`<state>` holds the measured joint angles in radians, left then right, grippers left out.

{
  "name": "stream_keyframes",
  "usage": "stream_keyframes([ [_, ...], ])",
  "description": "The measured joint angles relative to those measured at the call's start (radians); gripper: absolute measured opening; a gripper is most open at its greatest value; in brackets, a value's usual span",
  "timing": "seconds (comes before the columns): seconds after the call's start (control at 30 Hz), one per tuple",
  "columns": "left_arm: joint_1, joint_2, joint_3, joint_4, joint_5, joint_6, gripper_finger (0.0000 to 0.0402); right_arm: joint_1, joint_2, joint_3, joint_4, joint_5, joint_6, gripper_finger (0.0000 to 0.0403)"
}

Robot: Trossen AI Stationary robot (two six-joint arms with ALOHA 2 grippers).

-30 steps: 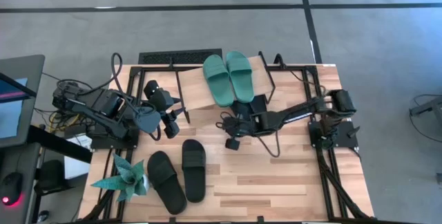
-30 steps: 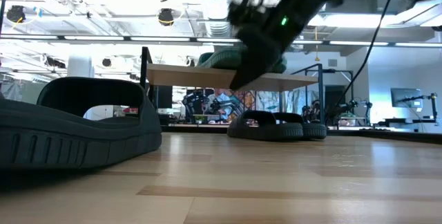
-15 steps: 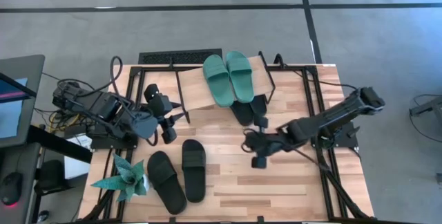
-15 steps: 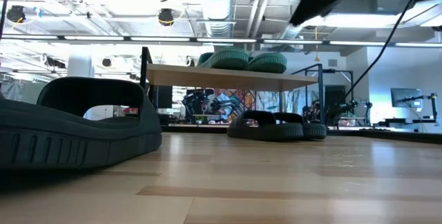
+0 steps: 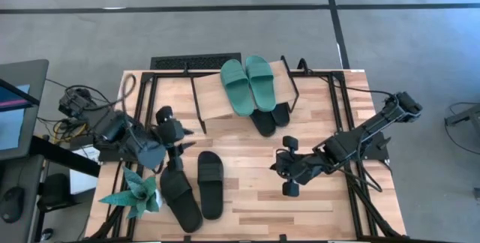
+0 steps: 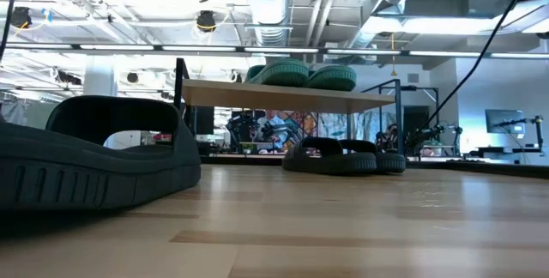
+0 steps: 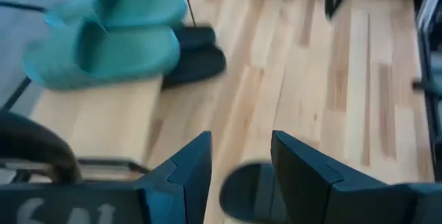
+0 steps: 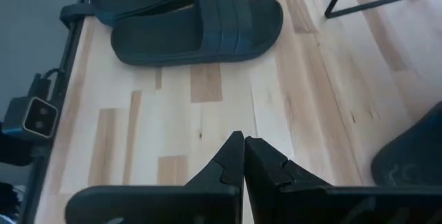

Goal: Pick and place slides into the shelf
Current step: Put the black slide under the shelf

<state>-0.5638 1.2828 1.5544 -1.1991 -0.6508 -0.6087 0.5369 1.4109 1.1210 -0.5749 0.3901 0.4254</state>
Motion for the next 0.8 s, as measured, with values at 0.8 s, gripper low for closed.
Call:
stream_keyframes([
  [0.8,-0.065,0.028,-0.135,0.035,-0.020,-0.067,0.0139,-0.110,0.156,0.043,0.351,-0.127,-0.217,0.0126],
])
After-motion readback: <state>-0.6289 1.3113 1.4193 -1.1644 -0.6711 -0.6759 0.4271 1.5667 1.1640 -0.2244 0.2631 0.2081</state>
